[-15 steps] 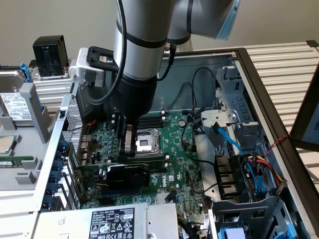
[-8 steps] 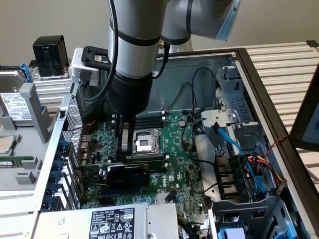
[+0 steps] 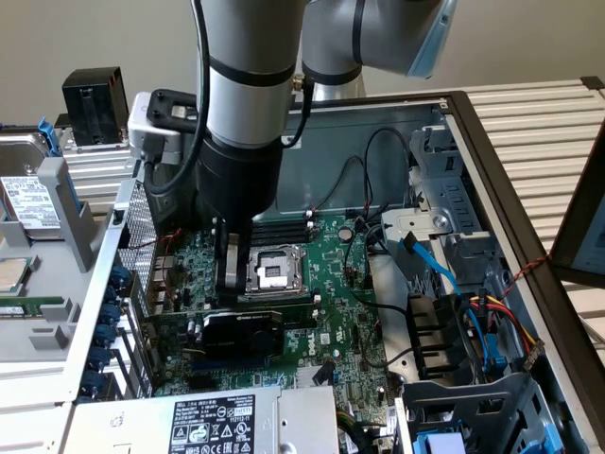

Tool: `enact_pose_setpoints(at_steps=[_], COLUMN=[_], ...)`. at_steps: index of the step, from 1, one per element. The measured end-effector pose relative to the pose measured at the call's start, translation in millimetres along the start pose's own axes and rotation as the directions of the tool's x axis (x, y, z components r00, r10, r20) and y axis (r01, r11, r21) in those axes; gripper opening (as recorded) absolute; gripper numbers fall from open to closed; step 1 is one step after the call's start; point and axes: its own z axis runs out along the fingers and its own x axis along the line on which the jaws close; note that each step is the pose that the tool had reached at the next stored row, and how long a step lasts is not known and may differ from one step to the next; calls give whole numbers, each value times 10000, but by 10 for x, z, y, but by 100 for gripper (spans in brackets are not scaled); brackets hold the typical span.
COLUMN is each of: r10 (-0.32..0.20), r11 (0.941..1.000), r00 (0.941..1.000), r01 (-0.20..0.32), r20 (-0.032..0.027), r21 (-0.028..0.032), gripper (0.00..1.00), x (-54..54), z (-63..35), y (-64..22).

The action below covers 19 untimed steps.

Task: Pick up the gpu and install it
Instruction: 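Press down on the gpu until it lock into place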

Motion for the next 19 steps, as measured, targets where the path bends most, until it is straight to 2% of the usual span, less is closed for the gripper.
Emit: enact_pose_setpoints(at_steps=[3,4,7,11,13,15,19], r10=[-10,-12,89,147,156,154,148], r11=[9994,9992,9991,9990,9989,9985,9967], r00=[10000,10000,10000,9999,9999,9999,9999], r01=[10,11,-90,-149,-158,-156,-151], r20=[9,10,30,42,45,46,52], r21=[351,405,411,414,439,515,797], gripper=[11,11,11,11,11,11,11], x=[-2,-2,-2,-2,-7,-14,-28], z=[11,17,24,43,52,58,73], y=[42,67,99,188,226,256,296])
